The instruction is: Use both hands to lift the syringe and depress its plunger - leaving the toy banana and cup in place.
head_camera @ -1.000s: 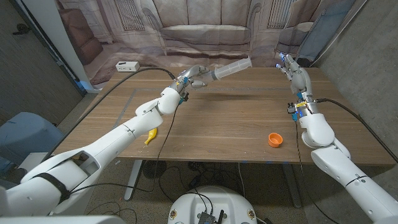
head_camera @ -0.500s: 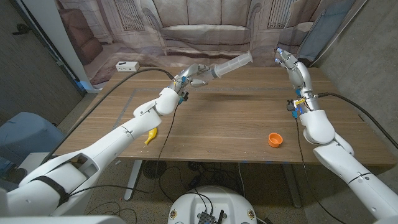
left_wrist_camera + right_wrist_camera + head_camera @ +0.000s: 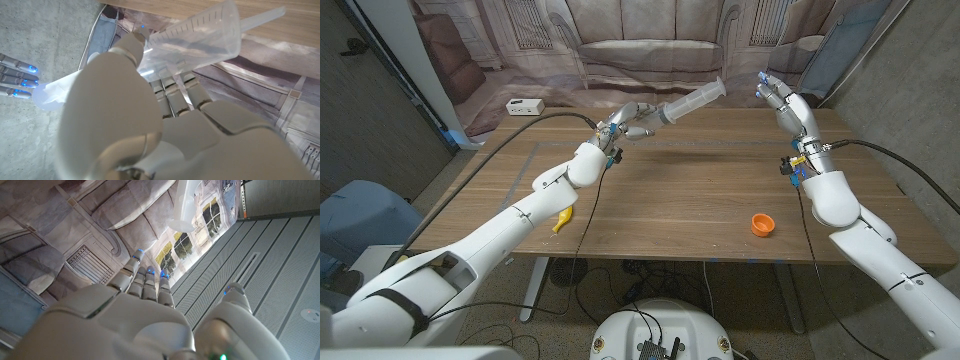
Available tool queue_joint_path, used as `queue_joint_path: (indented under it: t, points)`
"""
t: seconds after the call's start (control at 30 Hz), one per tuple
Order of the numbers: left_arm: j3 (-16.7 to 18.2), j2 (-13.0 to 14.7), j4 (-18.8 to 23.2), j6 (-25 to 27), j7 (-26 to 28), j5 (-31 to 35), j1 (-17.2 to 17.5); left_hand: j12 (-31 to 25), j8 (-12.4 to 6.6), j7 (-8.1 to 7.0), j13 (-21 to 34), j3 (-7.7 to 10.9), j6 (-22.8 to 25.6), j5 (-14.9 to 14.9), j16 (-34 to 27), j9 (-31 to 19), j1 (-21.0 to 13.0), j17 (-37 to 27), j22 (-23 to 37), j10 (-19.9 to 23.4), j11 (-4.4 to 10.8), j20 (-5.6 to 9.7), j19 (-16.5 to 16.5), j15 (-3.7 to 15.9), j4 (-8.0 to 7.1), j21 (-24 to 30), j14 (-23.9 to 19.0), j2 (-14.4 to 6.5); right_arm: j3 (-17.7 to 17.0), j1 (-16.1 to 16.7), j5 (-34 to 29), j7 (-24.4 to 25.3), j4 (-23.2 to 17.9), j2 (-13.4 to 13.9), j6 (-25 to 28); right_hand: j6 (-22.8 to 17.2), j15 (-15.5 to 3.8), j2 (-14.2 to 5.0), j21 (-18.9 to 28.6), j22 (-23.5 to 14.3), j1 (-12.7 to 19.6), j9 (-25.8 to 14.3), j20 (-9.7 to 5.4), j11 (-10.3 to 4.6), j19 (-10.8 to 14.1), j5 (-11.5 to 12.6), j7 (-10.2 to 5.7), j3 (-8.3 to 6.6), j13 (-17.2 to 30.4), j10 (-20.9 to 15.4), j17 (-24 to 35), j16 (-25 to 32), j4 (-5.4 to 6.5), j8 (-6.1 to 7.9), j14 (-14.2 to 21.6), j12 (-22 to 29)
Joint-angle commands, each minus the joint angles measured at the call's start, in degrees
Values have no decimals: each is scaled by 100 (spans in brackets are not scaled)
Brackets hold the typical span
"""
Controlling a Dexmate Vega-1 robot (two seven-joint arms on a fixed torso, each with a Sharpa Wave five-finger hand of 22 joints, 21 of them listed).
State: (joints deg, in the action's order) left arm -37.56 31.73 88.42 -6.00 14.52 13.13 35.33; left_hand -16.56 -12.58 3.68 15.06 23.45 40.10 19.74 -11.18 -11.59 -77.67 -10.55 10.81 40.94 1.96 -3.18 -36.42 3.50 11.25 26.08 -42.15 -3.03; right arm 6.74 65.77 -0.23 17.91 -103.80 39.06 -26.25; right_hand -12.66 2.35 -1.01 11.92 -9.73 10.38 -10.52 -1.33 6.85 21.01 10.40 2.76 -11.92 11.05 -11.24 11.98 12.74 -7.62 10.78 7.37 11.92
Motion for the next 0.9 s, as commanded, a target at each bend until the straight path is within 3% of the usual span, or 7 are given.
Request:
queue_joint_path:
  t: [0.03,0.2,0.9]
  points:
    - [68,9,72,-30,4,-80,102,10,-9,0,25,244,14,35,-22,-16,-159,-7,6,12,1,312,-278,146,-168,19,-93,-188,38,-102,-383,4,-142,136,80,-62,-22,11,-12,-20,67,-24,-11,-9,-1,26,0,-7,12,-50,1,-28,-22,11,-36,-2]
    - [72,-4,42,-66,1,-99,101,18,-2,-6,29,250,12,43,-18,-17,-155,-7,6,7,-2,310,-263,142,-168,19,-86,-183,78,-172,-447,-66,-152,193,78,-199,-7,4,-40,-20,75,-24,-22,84,-42,25,172,-10,12,-58,1,-61,-19,64,-93,-7]
    - [102,-92,-157,-301,1,-217,41,40,11,-9,37,271,26,71,-17,-20,-135,-9,3,16,-19,302,-249,137,-176,34,-93,-174,299,-473,-836,-200,-199,338,72,-178,-39,-34,-41,-16,135,-22,-32,32,-10,29,113,-35,10,-125,-8,-57,-31,44,-50,6]
